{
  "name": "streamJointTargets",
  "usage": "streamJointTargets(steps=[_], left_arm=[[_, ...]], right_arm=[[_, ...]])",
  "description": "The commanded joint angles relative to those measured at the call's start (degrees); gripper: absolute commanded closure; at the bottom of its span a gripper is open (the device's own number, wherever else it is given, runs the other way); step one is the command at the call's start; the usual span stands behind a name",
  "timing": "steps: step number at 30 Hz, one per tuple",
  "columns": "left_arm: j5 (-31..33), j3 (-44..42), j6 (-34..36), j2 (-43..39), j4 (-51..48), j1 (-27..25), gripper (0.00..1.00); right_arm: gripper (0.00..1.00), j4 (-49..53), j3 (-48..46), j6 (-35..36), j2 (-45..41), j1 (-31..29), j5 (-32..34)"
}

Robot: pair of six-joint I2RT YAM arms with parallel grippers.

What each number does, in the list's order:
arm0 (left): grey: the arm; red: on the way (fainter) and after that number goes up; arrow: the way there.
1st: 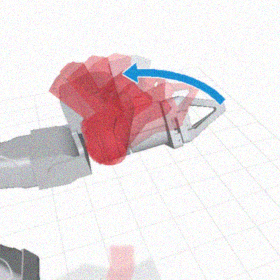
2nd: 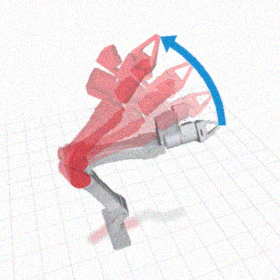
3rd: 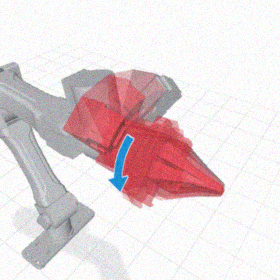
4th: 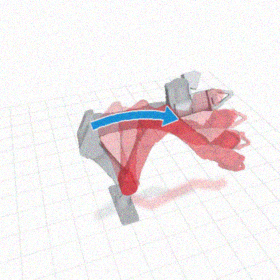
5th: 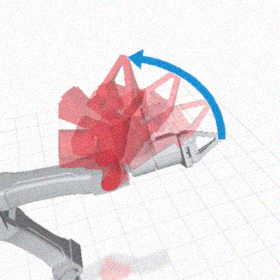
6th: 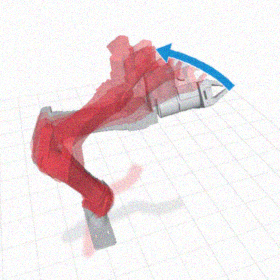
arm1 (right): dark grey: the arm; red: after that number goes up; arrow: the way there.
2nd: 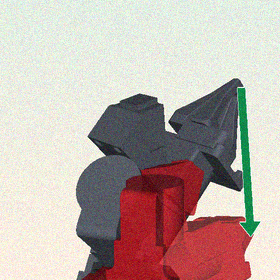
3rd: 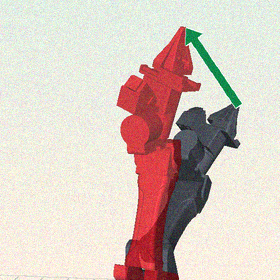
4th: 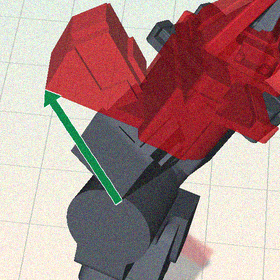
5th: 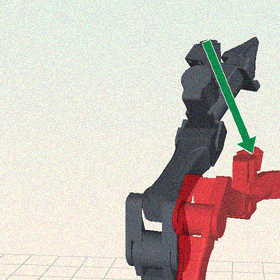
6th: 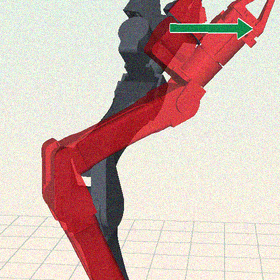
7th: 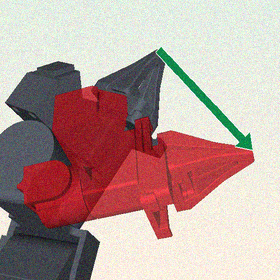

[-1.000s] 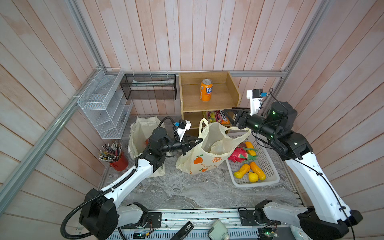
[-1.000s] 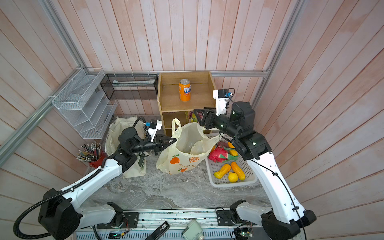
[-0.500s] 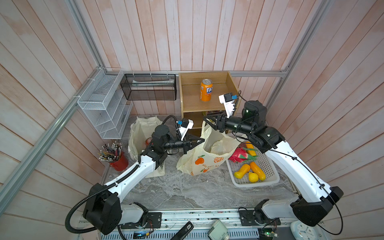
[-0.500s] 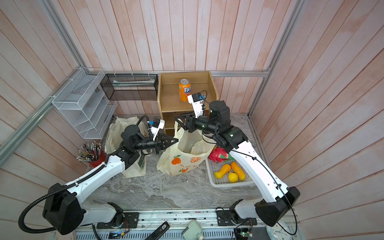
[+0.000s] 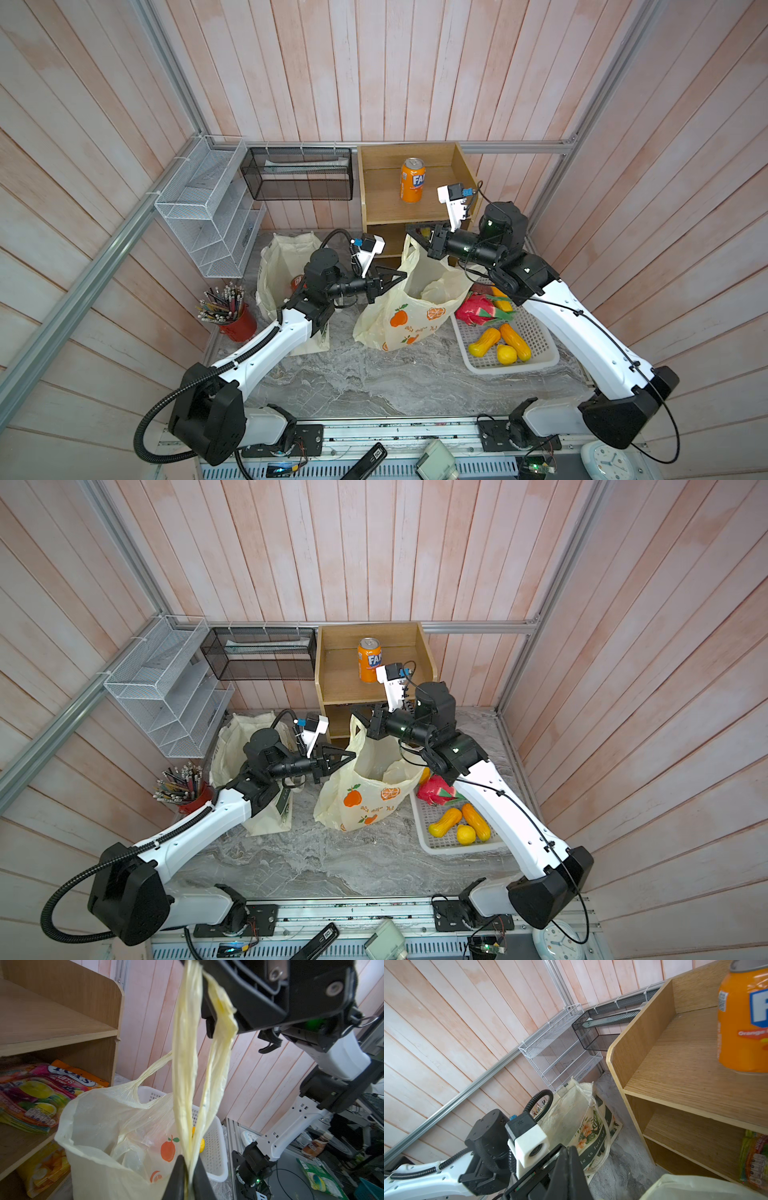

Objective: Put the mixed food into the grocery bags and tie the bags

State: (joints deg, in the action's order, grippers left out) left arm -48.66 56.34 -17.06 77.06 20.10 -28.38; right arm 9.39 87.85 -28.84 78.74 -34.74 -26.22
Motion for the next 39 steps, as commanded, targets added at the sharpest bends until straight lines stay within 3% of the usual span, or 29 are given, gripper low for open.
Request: streamJointTargets(steps=[1, 3, 5, 16, 19, 27, 34, 37, 39], left_arm=[[5.7, -0.4, 1.9, -1.7, -0.5, 0.3, 0.76], [7.3, -0.8, 2.6, -2.5, -0.8, 0.3, 0.54], [8.0, -0.9, 3.4, -3.4, -1.3, 0.4, 0.43], [17.1, 3.6, 14.9, -8.4, -7.4, -0.9, 0.16], [18.4, 7.1, 17.7, -6.6, -9.1, -1.8, 0.0], [18.6, 14.7, 22.8, -1.3, -10.4, -5.2, 0.0], [21.1, 16.5, 21.8, 2.1, -10.8, -7.1, 0.03], [24.7, 14.4, 20.3, 2.7, -9.5, -7.8, 0.25], [27.0, 12.0, 19.4, 2.5, -8.2, -8.1, 0.48]], right_arm=[[1.0, -4.2, -0.7, -2.8, -2.5, -0.3, 5.6], [1.0, -5.3, -1.2, -3.8, -3.0, -0.3, 7.5], [1.0, -5.9, -1.5, -4.4, -3.1, -0.4, 7.8], [1.0, -5.5, -2.4, -4.5, -2.2, -1.6, 8.0], [1.0, -5.6, -2.5, -4.6, -1.9, -1.9, 8.1], [1.0, -5.1, -1.7, -4.4, -0.9, -3.1, 8.3], [1.0, -5.4, -1.6, -4.4, -0.7, -3.6, 8.5], [1.0, -5.6, -1.5, -4.5, -0.8, -3.6, 8.5], [1.0, -5.7, -1.5, -4.4, -0.9, -3.6, 8.9]])
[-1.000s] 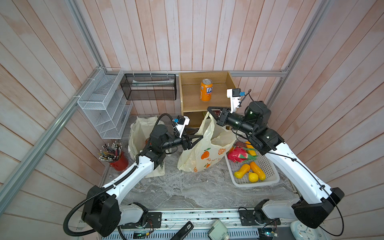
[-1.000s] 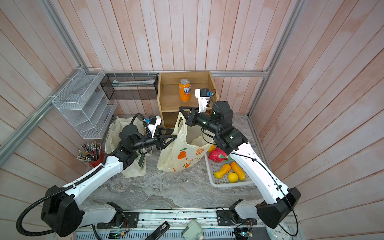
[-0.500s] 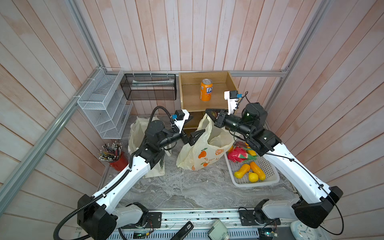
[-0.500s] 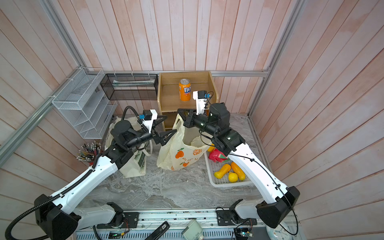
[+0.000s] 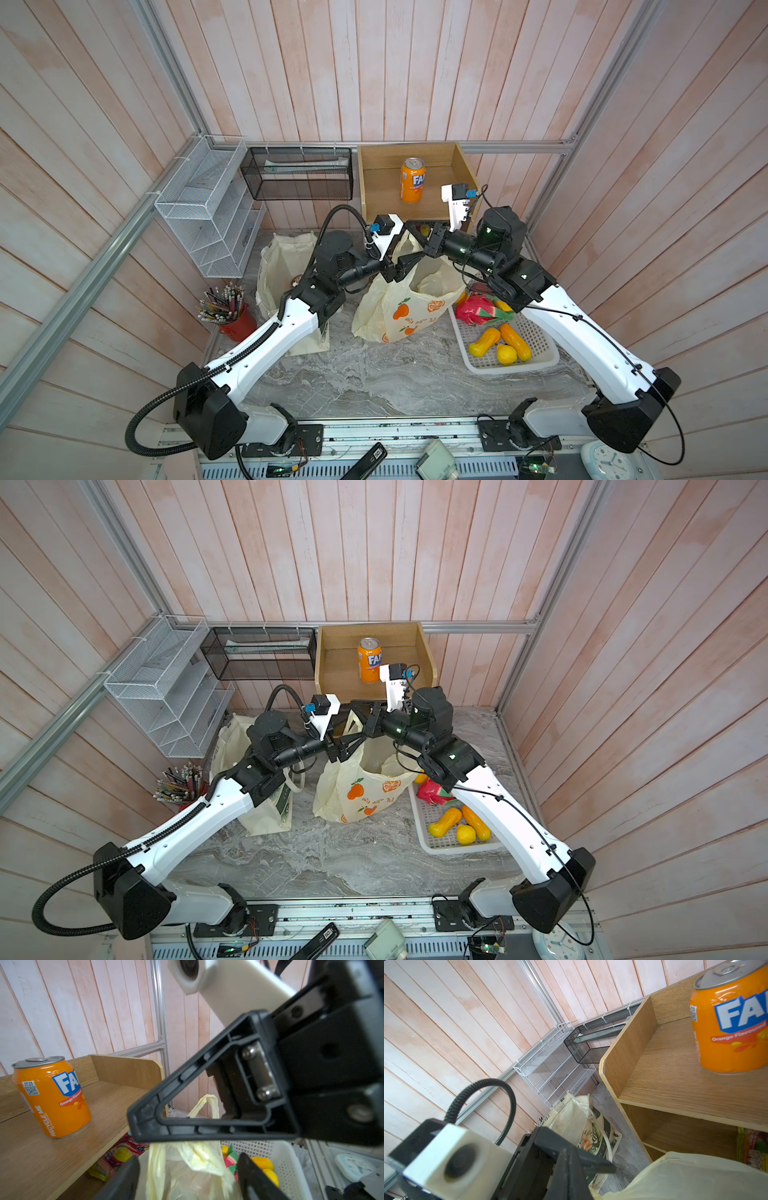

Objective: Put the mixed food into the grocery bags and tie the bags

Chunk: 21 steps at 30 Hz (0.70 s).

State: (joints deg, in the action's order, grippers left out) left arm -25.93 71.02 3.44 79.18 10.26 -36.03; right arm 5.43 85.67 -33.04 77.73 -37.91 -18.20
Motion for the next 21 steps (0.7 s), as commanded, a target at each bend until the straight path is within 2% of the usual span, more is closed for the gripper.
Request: streamJointTargets(steps=[1, 2, 3, 5, 7, 10, 13, 18, 19, 21], left_arm=[[5.2, -3.9, -1.4, 0.1, 2.5, -0.6, 0.57], [6.1, -5.2, -1.8, -0.2, 3.1, -0.6, 0.65], [6.5, -6.6, -2.2, -0.5, 3.6, -0.7, 0.67], [6.8, -8.8, -3.1, -1.1, 4.6, -0.7, 0.62], [7.0, -11.0, -3.9, -1.5, 5.6, -0.7, 0.47], [7.1, -12.6, -4.5, -1.6, 6.1, -0.7, 0.46], [7.4, -14.4, -5.0, -1.6, 6.9, -0.7, 0.49], [7.6, -16.6, -5.7, -1.9, 8.5, -0.7, 0.63], [7.7, -17.0, -6.0, -2.0, 9.0, -0.7, 0.68], [7.8, -17.6, -6.2, -2.1, 9.6, -0.7, 0.85]], right_arm=[[1.0, -1.7, 0.8, -0.1, 0.0, -0.4, 1.1], [1.0, -1.6, 0.9, 0.1, -0.1, -0.5, 1.4], [1.0, -1.6, 1.0, 0.2, -0.1, -0.5, 1.5], [1.0, -1.5, 1.1, 0.3, -0.2, -0.4, 1.8], [1.0, -1.6, 1.1, 0.3, -0.1, -0.5, 1.9], [1.0, -1.9, 1.0, 0.3, -0.2, -0.5, 1.9], [1.0, -2.0, 0.9, 0.3, -0.2, -0.4, 1.9], [1.0, -2.0, 0.9, 0.3, -0.4, -0.5, 2.3], [1.0, -1.9, 0.9, 0.3, -0.4, -0.5, 2.4], [1.0, -1.9, 1.0, 0.2, -0.2, -0.4, 2.4]])
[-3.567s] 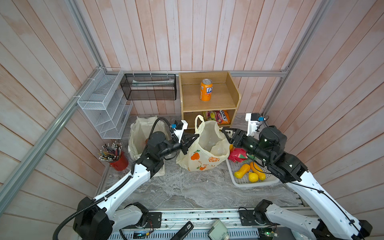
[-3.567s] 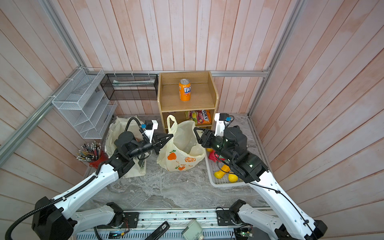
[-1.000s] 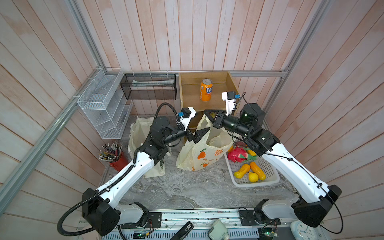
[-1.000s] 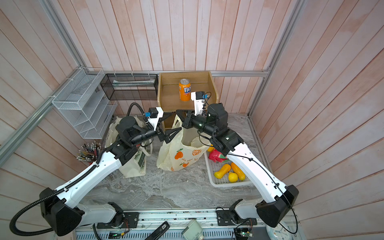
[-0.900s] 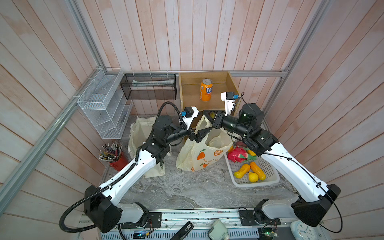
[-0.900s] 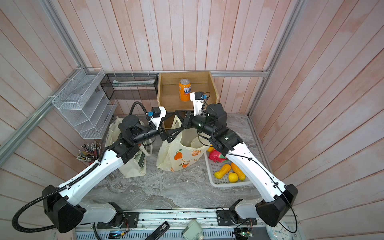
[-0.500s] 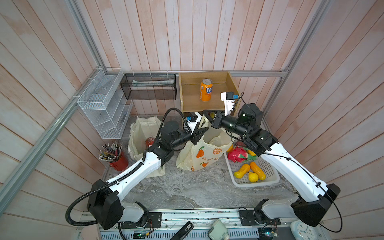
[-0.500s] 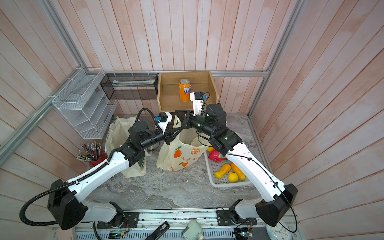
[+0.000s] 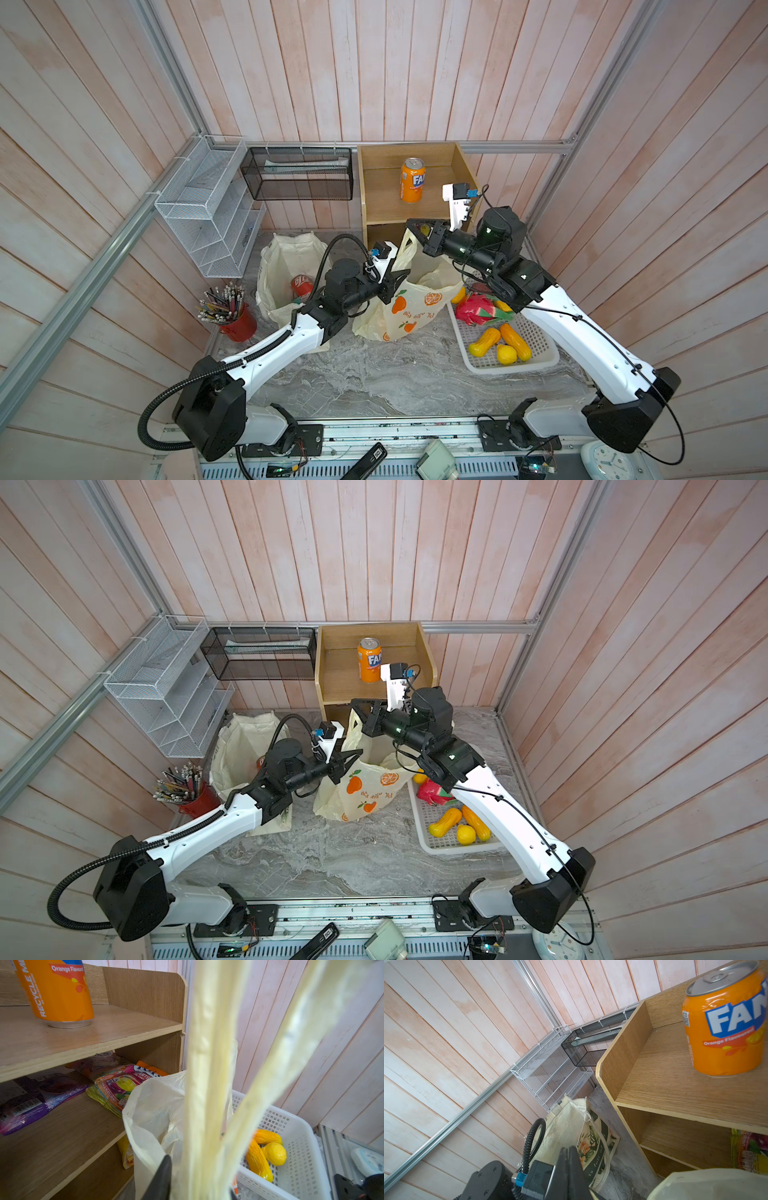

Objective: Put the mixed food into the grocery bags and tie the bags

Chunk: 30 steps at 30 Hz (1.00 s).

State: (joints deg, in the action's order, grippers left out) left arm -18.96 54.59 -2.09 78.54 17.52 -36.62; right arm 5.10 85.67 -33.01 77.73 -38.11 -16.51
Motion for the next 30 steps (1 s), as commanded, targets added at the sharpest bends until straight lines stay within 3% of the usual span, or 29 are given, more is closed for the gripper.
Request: streamJointTargets(steps=[1, 2, 3, 4, 6, 8, 16, 21, 30], left_arm=[[0.8, -1.2, -0.8, -1.5, 2.3, -0.1, 0.93], [1.0, -1.4, -1.0, -1.5, 2.3, 0.0, 1.0], [0.8, -1.6, -1.5, -1.6, 2.4, 0.3, 1.0], [0.0, -1.7, -1.9, -1.6, 2.7, 0.8, 1.0], [-2.3, -1.8, -4.2, -1.5, 3.5, 2.3, 1.0], [-3.8, -1.8, -5.4, -1.8, 4.1, 3.3, 1.0], [-6.9, -2.0, -6.7, -2.9, 3.9, 4.8, 1.0], [-7.6, -3.2, -7.3, -3.6, 4.6, 5.0, 1.0], [-8.4, -4.1, -7.5, -4.4, 4.8, 4.9, 1.0]], right_arm=[[1.0, -1.5, 1.1, 0.3, -0.2, -0.2, 0.8], [1.0, -1.3, 1.4, 0.4, -0.1, -0.1, 0.8], [1.0, -0.4, 2.4, 1.0, 0.1, 0.2, 0.8], [0.9, 0.8, 3.6, 1.7, 0.4, 0.8, 0.7], [0.56, 4.2, 6.2, 2.9, 0.8, 3.5, -0.8], [0.46, 6.7, 6.2, 3.4, -0.2, 7.1, -1.5], [0.3, 12.6, -8.2, 3.2, -14.3, 24.9, 1.7], [0.27, 13.6, -16.6, 2.3, -17.9, 34.7, -3.5], [0.27, 10.9, -22.2, 1.1, -16.2, 36.7, -6.5]])
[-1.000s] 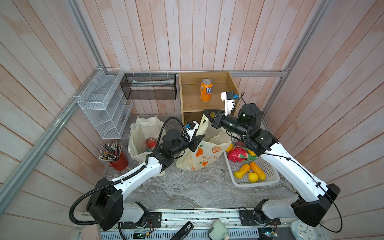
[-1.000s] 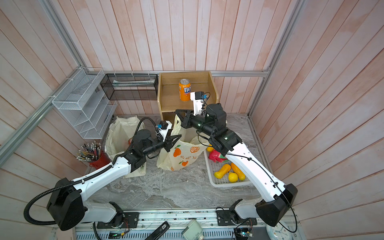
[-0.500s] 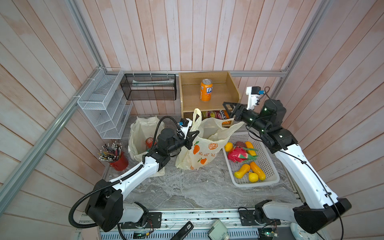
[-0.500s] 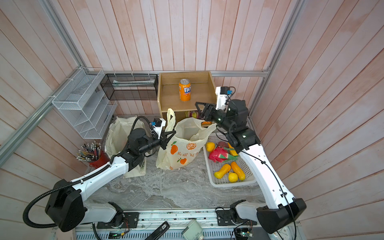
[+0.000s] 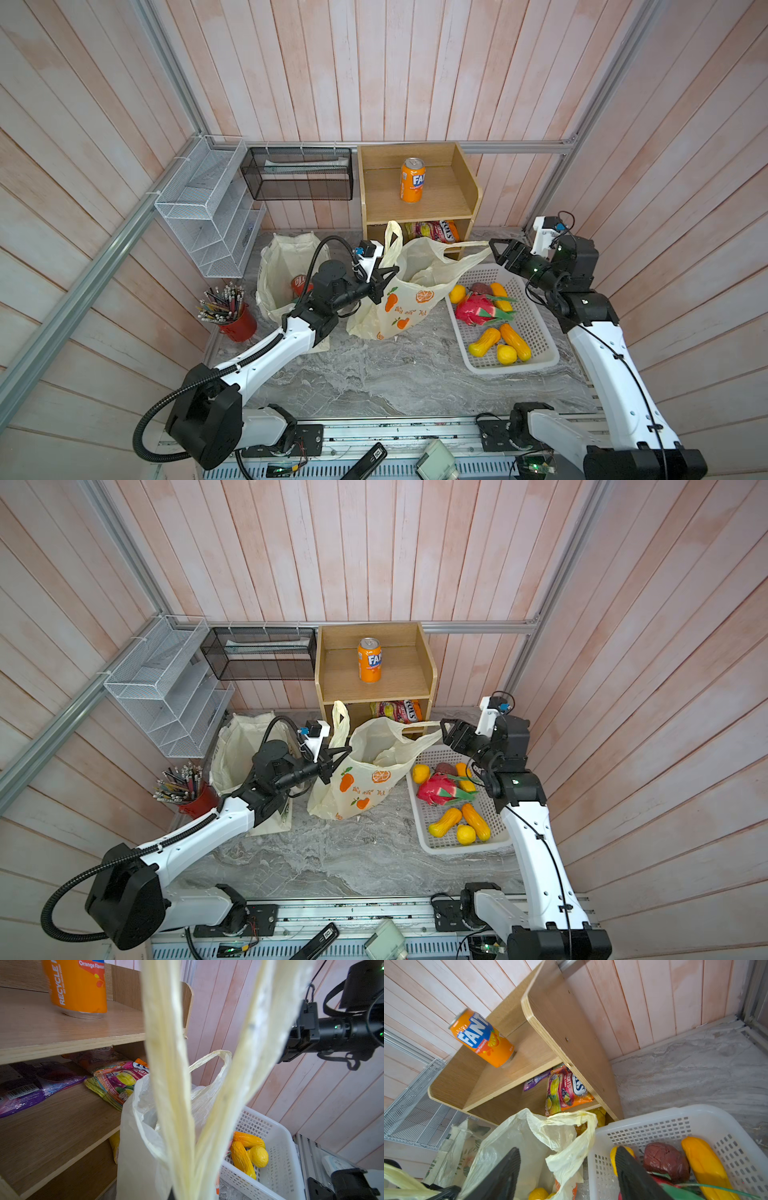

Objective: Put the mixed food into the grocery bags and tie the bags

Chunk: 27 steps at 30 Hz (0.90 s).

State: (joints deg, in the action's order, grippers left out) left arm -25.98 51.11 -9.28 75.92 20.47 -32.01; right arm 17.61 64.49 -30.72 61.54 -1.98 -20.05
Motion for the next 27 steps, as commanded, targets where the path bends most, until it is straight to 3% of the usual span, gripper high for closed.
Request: streamJointTargets(steps=[1, 6, 9, 11, 13, 14, 16, 18, 21, 24, 27], left_arm=[[-1.4, -0.8, -0.3, -1.8, 1.9, 0.3, 1.0], [-1.7, -1.0, -0.5, -2.1, 1.9, 0.3, 1.0], [-2.0, -1.0, -0.5, -2.1, 1.9, 0.3, 1.0], [-2.0, -1.1, -0.6, -2.2, 1.9, 0.3, 1.0], [-1.8, -1.3, -0.8, -2.4, 1.9, 0.3, 1.0], [-1.7, -1.4, -1.2, -2.7, 1.9, 0.4, 1.0], [-1.9, -1.9, -2.8, -3.3, 1.9, 1.2, 1.0], [-2.1, -2.4, -5.1, -3.9, 1.7, 2.4, 1.0], [-2.0, -2.8, -6.1, -4.8, 1.2, 3.1, 1.0], [-1.8, -2.5, -6.6, -4.6, 1.1, 3.2, 1.0], [0.0, -1.4, -7.6, -3.6, 0.7, 3.3, 1.0]], right_arm=[[0.28, -2.3, -1.4, -1.6, 0.6, 0.8, -3.9], [0.35, -5.4, -2.3, -2.6, 3.5, 0.9, -6.5], [0.45, -7.0, -2.1, -3.2, 5.6, 1.0, -7.9], [0.65, -8.0, -1.5, -3.3, 7.1, 1.1, -9.3], [0.92, -8.1, -0.9, -2.6, 8.3, 1.2, -9.3], [1.0, -6.8, 0.2, -1.2, 8.9, 1.4, -8.2], [1.0, -0.9, 4.2, 4.2, 9.9, 1.1, -0.6], [1.0, 8.0, 10.3, 12.4, 10.6, -2.8, 18.1], [1.0, 13.2, 14.4, 17.3, 10.0, -8.8, 34.8], [1.0, 14.6, 15.9, 17.7, 7.7, -15.5, 43.3], [1.0, 16.3, 17.1, 15.2, 6.5, -22.1, 45.3]])
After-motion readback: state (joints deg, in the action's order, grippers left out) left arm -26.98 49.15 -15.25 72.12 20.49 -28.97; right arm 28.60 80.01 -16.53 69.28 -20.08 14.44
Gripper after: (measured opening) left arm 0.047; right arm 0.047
